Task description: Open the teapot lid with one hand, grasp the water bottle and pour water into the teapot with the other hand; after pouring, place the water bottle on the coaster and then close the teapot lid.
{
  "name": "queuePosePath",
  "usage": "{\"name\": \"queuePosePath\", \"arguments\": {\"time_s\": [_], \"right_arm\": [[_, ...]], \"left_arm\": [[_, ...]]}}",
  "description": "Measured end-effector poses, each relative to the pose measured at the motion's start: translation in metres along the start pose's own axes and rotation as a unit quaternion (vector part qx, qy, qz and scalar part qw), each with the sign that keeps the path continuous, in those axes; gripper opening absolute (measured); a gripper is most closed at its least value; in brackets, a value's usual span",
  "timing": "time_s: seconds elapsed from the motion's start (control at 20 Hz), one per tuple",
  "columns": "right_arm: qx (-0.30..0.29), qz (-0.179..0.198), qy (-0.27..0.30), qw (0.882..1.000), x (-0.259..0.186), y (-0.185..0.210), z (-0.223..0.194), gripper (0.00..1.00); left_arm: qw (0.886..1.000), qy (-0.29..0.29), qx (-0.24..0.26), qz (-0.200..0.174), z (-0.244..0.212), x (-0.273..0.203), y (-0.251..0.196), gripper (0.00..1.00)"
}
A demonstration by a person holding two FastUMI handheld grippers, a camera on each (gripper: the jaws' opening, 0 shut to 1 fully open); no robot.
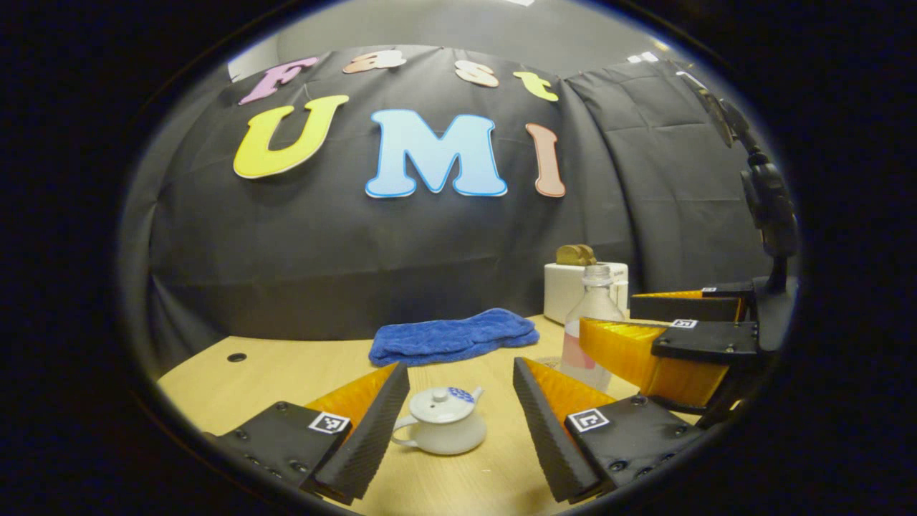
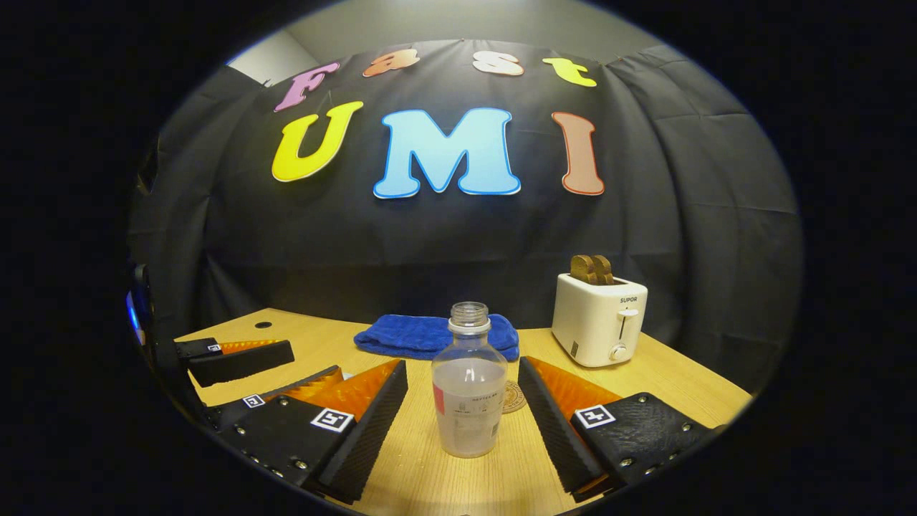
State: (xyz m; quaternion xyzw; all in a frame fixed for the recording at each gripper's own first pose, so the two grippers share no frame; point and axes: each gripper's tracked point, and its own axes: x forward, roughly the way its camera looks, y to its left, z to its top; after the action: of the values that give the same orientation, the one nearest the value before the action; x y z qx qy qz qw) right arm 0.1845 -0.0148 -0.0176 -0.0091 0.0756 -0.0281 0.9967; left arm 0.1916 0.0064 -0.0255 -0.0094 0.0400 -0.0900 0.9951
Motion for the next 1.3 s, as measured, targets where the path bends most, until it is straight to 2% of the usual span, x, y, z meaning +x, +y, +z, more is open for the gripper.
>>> {"name": "queuePosePath", "arguments": {"time_s": [0.15,0.45,0.6,0.8,0.9,1.0,1.05,1.1,1.15,1.25,1.3], "right_arm": [[0.018,-0.004,0.034,0.999,0.021,-0.004,-0.018,0.96],[0.012,0.001,0.078,0.997,0.037,-0.005,-0.054,0.97],[0.007,-0.001,0.083,0.997,0.039,-0.009,-0.061,0.97],[0.008,-0.001,0.089,0.996,0.042,-0.012,-0.067,0.96],[0.011,0.002,0.096,0.995,0.043,-0.010,-0.072,0.96],[0.006,0.004,0.096,0.995,0.042,-0.010,-0.072,0.96],[0.005,0.005,0.094,0.996,0.043,-0.008,-0.073,0.96],[0.002,0.003,0.093,0.996,0.043,-0.008,-0.071,0.87],[0.000,0.003,0.091,0.996,0.042,-0.008,-0.072,0.84],[-0.001,0.003,0.091,0.996,0.042,-0.008,-0.071,0.83],[-0.001,0.003,0.092,0.996,0.042,-0.008,-0.071,0.77]], "left_arm": [[0.999,0.018,-0.026,-0.005,-0.011,0.025,0.008,0.95],[0.999,0.032,-0.009,-0.006,-0.026,0.052,0.018,0.94],[0.999,0.039,-0.022,-0.016,-0.037,0.056,0.014,0.94],[0.999,0.040,-0.028,-0.019,-0.037,0.054,0.012,0.71],[0.999,0.042,-0.023,-0.009,-0.038,0.055,0.016,0.69],[0.999,0.040,-0.025,-0.008,-0.037,0.054,0.016,0.41],[0.999,0.040,-0.025,-0.007,-0.037,0.053,0.015,0.39],[0.999,0.041,-0.023,-0.006,-0.038,0.052,0.015,0.39],[0.999,0.043,-0.019,-0.005,-0.037,0.052,0.014,0.42],[0.999,0.046,-0.010,-0.001,-0.038,0.052,0.014,0.39],[0.999,0.046,-0.007,0.000,-0.038,0.052,0.013,0.39]]}}
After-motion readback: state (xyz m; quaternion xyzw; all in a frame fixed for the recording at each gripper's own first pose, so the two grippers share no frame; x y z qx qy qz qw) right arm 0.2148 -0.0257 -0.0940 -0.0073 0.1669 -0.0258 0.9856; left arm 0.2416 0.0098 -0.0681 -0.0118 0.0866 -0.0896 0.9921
